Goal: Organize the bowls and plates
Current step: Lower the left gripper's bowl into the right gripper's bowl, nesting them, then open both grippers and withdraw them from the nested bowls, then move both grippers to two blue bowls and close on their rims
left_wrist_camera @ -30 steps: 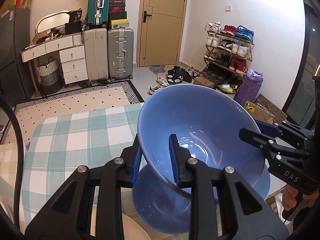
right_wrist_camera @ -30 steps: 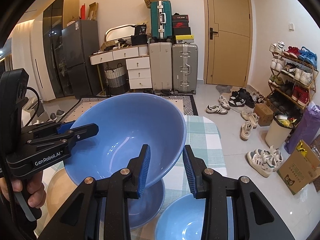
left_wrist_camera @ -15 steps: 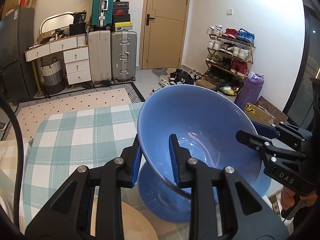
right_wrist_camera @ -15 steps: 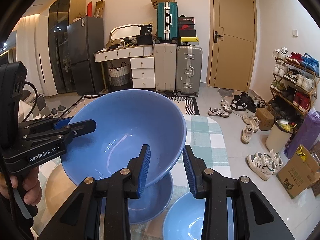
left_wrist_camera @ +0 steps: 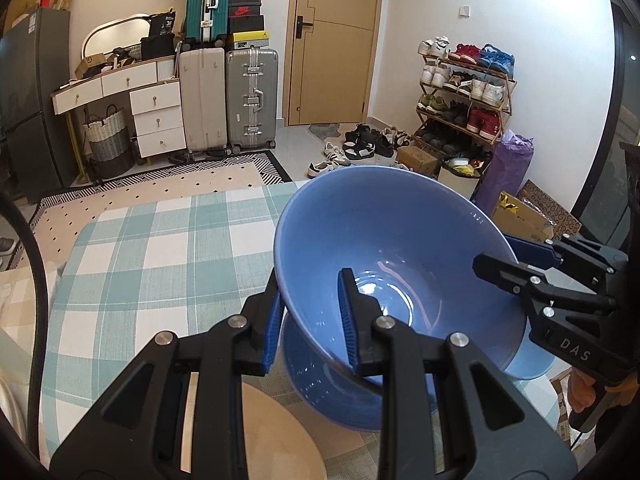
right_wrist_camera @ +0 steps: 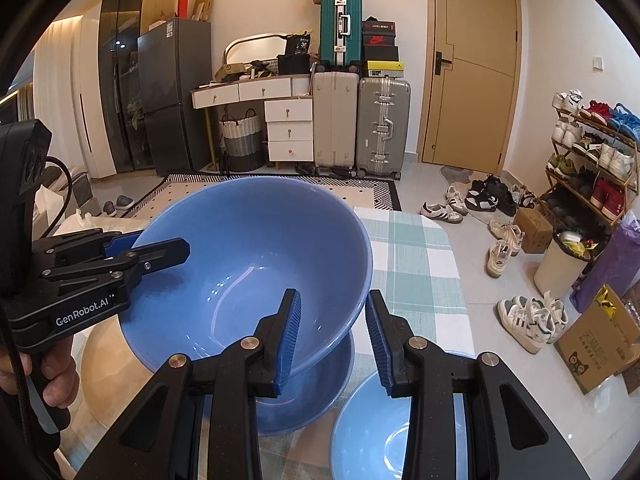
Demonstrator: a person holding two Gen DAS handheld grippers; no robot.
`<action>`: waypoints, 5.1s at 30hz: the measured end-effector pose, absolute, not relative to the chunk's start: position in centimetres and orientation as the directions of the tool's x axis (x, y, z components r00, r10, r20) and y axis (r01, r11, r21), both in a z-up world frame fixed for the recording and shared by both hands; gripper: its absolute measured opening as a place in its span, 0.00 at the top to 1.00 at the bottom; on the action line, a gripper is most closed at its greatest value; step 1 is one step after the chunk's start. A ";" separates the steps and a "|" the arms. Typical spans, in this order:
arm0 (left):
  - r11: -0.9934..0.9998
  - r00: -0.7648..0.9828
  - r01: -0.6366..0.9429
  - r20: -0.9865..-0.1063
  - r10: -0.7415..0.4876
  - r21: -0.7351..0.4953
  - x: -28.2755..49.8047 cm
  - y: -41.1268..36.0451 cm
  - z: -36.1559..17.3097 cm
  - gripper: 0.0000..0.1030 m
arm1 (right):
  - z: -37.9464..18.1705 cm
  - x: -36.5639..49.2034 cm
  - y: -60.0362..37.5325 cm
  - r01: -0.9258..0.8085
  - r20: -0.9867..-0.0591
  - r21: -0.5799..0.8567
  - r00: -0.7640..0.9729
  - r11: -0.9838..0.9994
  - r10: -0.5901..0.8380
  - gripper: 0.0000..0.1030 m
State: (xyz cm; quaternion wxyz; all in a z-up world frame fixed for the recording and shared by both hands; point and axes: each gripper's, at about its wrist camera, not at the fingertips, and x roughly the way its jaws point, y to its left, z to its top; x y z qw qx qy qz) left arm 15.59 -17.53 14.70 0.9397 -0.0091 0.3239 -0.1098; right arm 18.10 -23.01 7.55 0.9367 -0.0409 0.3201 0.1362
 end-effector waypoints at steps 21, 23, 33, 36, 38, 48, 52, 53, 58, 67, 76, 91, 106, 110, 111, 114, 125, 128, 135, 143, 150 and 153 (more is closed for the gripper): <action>0.981 0.744 0.182 -0.644 -0.177 -0.059 17.6 -16.3 8.7 0.79 | 3.7 18.8 -21.7 -0.292 -0.652 -0.029 0.730 0.956 0.203 0.66; 0.981 0.741 0.183 -0.648 -0.175 -0.055 17.8 -16.5 8.2 0.79 | 3.3 18.9 -21.8 -0.292 -0.658 -0.034 0.726 0.956 0.198 0.66; 0.984 0.730 0.179 -0.669 -0.144 -0.016 19.1 -17.3 5.8 0.79 | 1.8 19.3 -21.8 -0.287 -0.673 -0.065 0.720 0.956 0.170 0.66; 0.983 0.726 0.181 -0.674 -0.140 -0.010 19.5 -17.3 5.0 0.79 | 1.3 19.3 -21.9 -0.286 -0.679 -0.072 0.716 0.956 0.162 0.66; 0.983 0.722 0.182 -0.677 -0.140 -0.009 19.8 -17.1 4.6 0.79 | 1.1 19.4 -21.9 -0.285 -0.682 -0.079 0.714 0.955 0.157 0.66; 0.982 0.712 0.191 -0.690 -0.131 0.010 20.9 -17.1 3.1 0.78 | 0.2 19.4 -21.3 -0.283 -0.689 -0.104 0.712 0.953 0.136 0.66; 0.981 0.711 0.191 -0.691 -0.130 0.012 21.0 -17.1 2.9 0.78 | 0.0 19.5 -21.3 -0.283 -0.693 -0.109 0.709 0.953 0.131 0.66; 0.981 0.710 0.192 -0.692 -0.130 0.012 21.1 -17.1 2.8 0.78 | 0.0 19.4 -21.3 -0.282 -0.693 -0.110 0.709 0.953 0.130 0.66; 0.981 0.703 0.193 -0.699 -0.133 0.007 21.3 -16.8 2.1 0.77 | -0.3 19.4 -21.1 -0.284 -0.697 -0.115 0.706 0.952 0.127 0.66; 0.980 0.694 0.196 -0.705 -0.147 -0.011 21.3 -16.4 1.7 0.74 | -0.5 19.0 -20.9 -0.303 -0.698 -0.121 0.703 0.945 0.136 0.64; 0.982 0.684 0.181 -0.712 -0.160 -0.047 21.1 -15.8 1.9 0.42 | 0.2 18.5 -20.8 -0.323 -0.677 -0.129 0.720 0.938 0.155 0.34; 0.981 0.681 0.157 -0.707 -0.189 -0.110 19.8 -14.6 2.9 0.02 | 1.0 18.2 -22.8 -0.251 -0.672 -0.092 0.730 0.964 0.126 0.07; 0.972 0.656 0.186 -0.718 -0.233 -0.145 16.5 -17.0 4.5 0.02 | 3.7 15.0 -27.4 -0.166 -0.637 -0.032 0.763 0.986 0.108 0.05; 0.969 0.640 0.184 -0.728 -0.246 -0.166 15.5 -18.2 4.5 0.02 | 4.4 14.1 -29.0 -0.139 -0.622 -0.026 0.778 0.990 0.092 0.05; 0.967 0.633 0.193 -0.731 -0.254 -0.168 15.3 -18.6 4.5 0.02 | 4.5 13.9 -29.4 -0.132 -0.618 -0.023 0.781 0.991 0.090 0.05; 0.966 0.637 0.206 -0.729 -0.251 -0.153 14.4 -19.7 4.7 0.03 | 4.9 13.2 -30.6 -0.115 -0.610 -0.021 0.789 0.993 0.079 0.05; 0.895 0.569 0.369 -0.700 -0.431 -0.252 10.8 -24.7 6.6 0.27 | 5.6 11.4 -35.3 -0.040 -0.595 0.039 0.802 0.998 0.056 0.04; 0.887 0.549 0.387 -0.709 -0.442 -0.253 10.3 -26.1 6.3 0.36 | 5.3 11.4 -36.3 -0.019 -0.606 0.067 0.793 0.998 0.056 0.04; 0.862 0.486 0.413 -0.729 -0.482 -0.295 10.1 -29.3 4.9 0.45 | 4.0 11.4 -38.2 0.027 -0.639 0.088 0.769 0.996 0.036 0.04; 0.856 0.440 0.405 -0.752 -0.490 -0.321 12.0 -31.5 3.0 0.45 | 2.2 12.1 -39.6 0.048 -0.681 0.081 0.732 0.996 0.020 0.18; 0.856 0.417 0.396 -0.765 -0.491 -0.333 13.5 -32.4 1.5 0.45 | -0.1 13.7 -40.2 0.025 -0.745 0.100 0.664 0.995 0.058 0.41; 0.854 0.412 0.398 -0.767 -0.492 -0.334 14.0 -32.7 1.1 0.45 | -0.9 14.1 -40.1 0.014 -0.761 0.097 0.645 0.995 0.065 0.43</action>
